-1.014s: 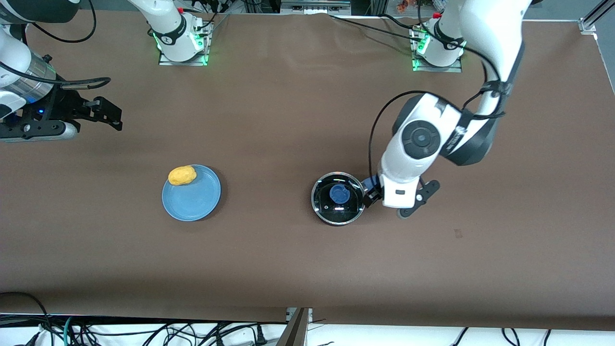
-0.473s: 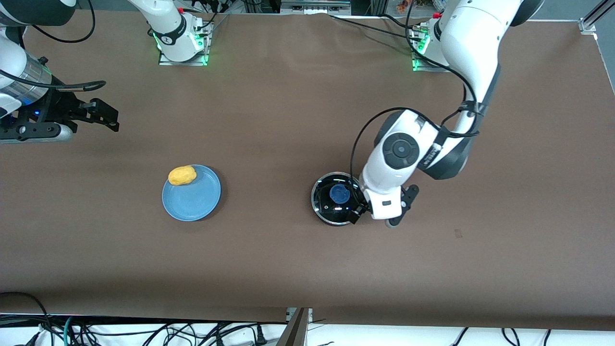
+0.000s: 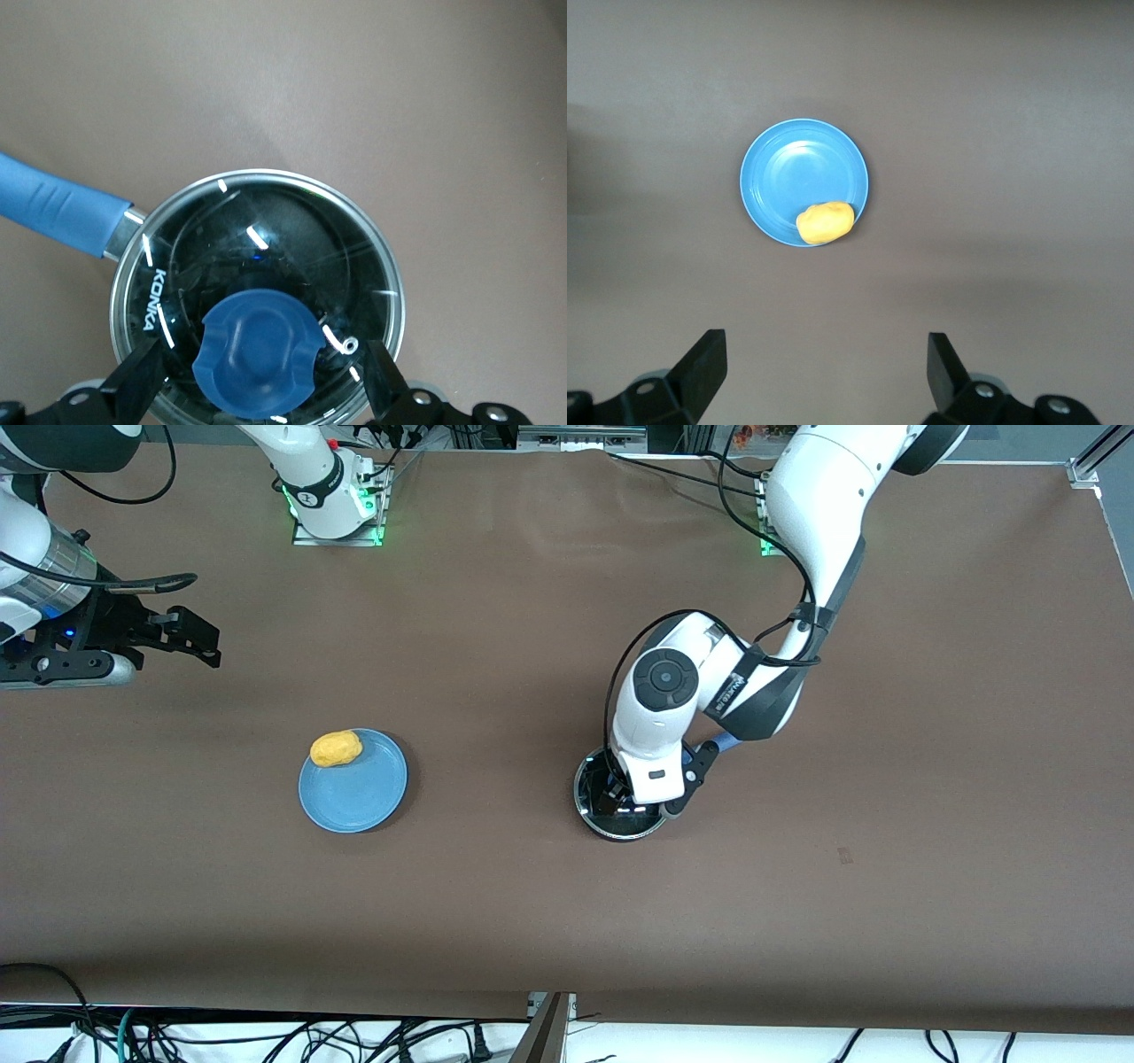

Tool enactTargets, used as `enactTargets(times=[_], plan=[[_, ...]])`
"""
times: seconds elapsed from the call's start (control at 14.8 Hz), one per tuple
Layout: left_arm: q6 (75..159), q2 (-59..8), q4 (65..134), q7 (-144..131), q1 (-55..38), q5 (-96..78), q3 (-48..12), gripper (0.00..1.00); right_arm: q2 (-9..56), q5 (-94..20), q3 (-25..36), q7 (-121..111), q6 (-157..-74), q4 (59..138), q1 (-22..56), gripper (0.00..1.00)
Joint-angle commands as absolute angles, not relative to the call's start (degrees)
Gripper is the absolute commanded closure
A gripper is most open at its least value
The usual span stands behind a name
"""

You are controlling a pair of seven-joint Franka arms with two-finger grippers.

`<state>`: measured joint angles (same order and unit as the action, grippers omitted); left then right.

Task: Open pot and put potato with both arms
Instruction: 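Lower the left gripper and grasp the blue lid knob, then lift the glass lid off the saucepan with the left gripper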

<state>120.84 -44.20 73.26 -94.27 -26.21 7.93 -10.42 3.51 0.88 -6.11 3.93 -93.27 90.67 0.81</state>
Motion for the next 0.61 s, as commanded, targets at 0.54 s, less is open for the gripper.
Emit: enactTargets(times=[0.54], plan=[[120.32, -46.85, 71.81, -95.10, -27.42, 9.32, -9.58, 0.07, 3.69, 1.32, -6.50, 3.78, -92.64, 89.91, 0.62, 0.00]])
